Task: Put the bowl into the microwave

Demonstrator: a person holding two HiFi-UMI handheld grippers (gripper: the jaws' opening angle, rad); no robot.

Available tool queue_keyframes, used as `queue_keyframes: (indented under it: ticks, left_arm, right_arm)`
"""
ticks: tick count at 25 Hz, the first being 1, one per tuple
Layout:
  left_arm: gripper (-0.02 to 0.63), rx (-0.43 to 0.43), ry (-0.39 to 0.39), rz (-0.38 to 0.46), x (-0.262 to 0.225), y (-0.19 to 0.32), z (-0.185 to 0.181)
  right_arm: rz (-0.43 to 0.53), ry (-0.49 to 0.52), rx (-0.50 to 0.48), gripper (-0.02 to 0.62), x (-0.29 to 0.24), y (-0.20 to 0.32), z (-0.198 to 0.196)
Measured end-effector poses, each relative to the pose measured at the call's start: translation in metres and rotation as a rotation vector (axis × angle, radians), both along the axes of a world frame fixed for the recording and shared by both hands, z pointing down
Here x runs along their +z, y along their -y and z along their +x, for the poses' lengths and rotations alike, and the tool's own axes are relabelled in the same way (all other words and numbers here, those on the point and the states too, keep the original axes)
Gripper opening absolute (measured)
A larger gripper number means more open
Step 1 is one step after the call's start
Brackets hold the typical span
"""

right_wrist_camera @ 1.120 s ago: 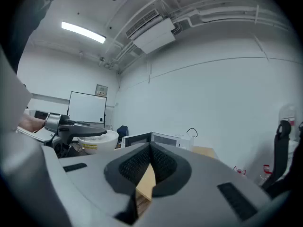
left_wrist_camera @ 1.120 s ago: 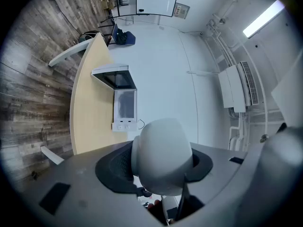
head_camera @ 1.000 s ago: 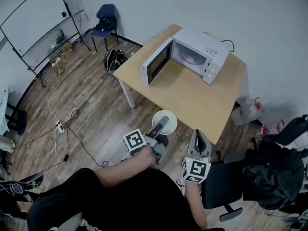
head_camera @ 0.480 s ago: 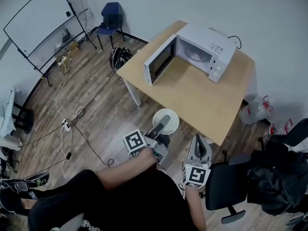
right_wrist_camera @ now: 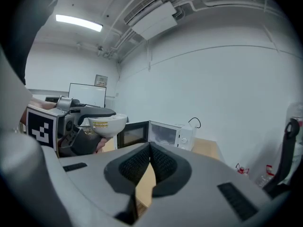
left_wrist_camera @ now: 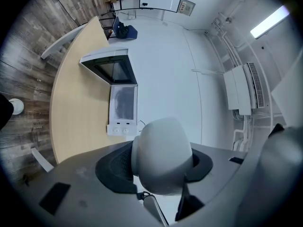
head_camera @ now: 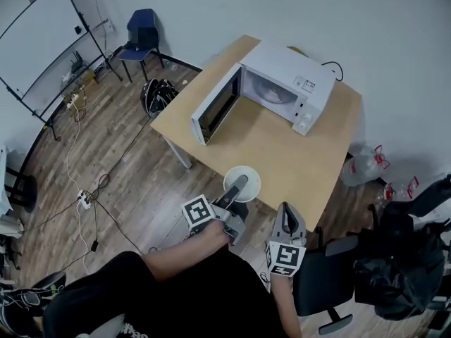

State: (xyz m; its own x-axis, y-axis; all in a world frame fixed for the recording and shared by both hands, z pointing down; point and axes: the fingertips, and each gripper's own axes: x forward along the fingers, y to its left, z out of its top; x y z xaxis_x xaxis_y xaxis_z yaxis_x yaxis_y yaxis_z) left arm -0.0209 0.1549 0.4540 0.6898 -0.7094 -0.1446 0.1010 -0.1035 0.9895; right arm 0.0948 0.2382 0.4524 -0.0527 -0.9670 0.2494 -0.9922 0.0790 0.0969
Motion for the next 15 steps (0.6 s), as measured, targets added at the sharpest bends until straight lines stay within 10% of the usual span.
queue_keyframes:
  ticks: [15]
  left_arm:
    - [0.219, 0.119, 0.093, -0.063, 0.033, 0.169, 0.031]
  right_arm:
    - [-0.026, 0.043, 0.038, 0.06, -0.01, 0.163, 0.004]
